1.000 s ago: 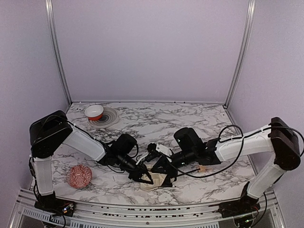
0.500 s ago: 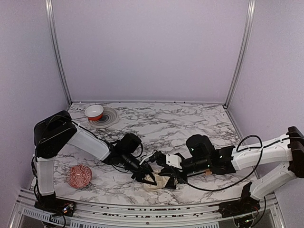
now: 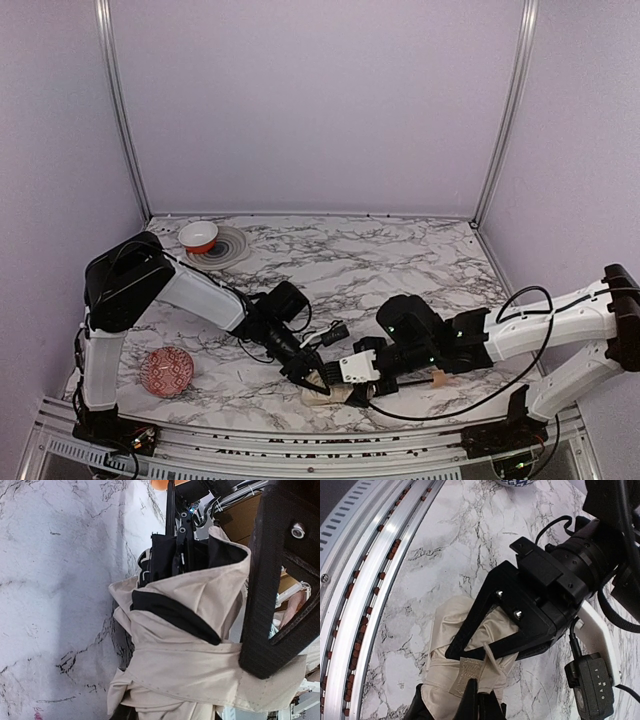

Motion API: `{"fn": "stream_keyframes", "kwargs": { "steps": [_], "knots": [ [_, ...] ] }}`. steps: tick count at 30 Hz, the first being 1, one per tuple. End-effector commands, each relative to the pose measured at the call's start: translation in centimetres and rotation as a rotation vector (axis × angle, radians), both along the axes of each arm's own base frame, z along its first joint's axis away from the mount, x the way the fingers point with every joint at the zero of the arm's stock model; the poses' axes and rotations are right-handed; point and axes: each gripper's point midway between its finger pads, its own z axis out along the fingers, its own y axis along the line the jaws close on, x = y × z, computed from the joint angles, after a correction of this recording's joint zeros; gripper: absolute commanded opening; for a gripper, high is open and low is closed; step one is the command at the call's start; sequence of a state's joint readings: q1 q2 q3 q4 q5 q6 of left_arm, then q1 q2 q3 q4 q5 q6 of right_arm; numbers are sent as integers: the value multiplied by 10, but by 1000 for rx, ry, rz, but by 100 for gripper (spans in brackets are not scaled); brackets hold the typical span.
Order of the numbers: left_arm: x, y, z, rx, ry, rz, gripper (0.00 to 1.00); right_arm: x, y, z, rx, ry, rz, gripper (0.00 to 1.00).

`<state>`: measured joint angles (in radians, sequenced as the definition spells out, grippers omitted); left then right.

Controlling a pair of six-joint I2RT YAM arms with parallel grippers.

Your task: Put away the umbrella

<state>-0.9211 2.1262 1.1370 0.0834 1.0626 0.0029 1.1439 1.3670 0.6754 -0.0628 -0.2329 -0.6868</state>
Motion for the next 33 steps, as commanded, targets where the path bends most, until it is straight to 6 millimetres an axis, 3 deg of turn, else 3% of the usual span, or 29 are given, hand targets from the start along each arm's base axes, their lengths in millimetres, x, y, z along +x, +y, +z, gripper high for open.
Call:
{"fn": "stream_keyframes", "kwargs": {
  "steps": [1, 5, 14, 19, 26, 33],
  "knots": [
    [76, 60, -94, 414, -76, 317, 0, -94, 21, 35, 108, 88, 407, 0],
    [80, 63, -96, 423, -90, 331, 0, -103, 10, 5, 31, 77, 425, 0],
    [82, 60, -86, 400, -102, 327, 0, -85, 2, -39, -115, -26, 403, 0],
    [80, 65, -83, 412, -119, 314, 0, -87, -24, -66, -210, -134, 460, 0],
    [73, 68, -82, 412, -122, 281, 0, -85, -29, -75, -256, -167, 465, 4],
    [63, 73, -80, 416, -126, 246, 0, -79, -28, -71, -257, -204, 443, 11]
  ]
}}
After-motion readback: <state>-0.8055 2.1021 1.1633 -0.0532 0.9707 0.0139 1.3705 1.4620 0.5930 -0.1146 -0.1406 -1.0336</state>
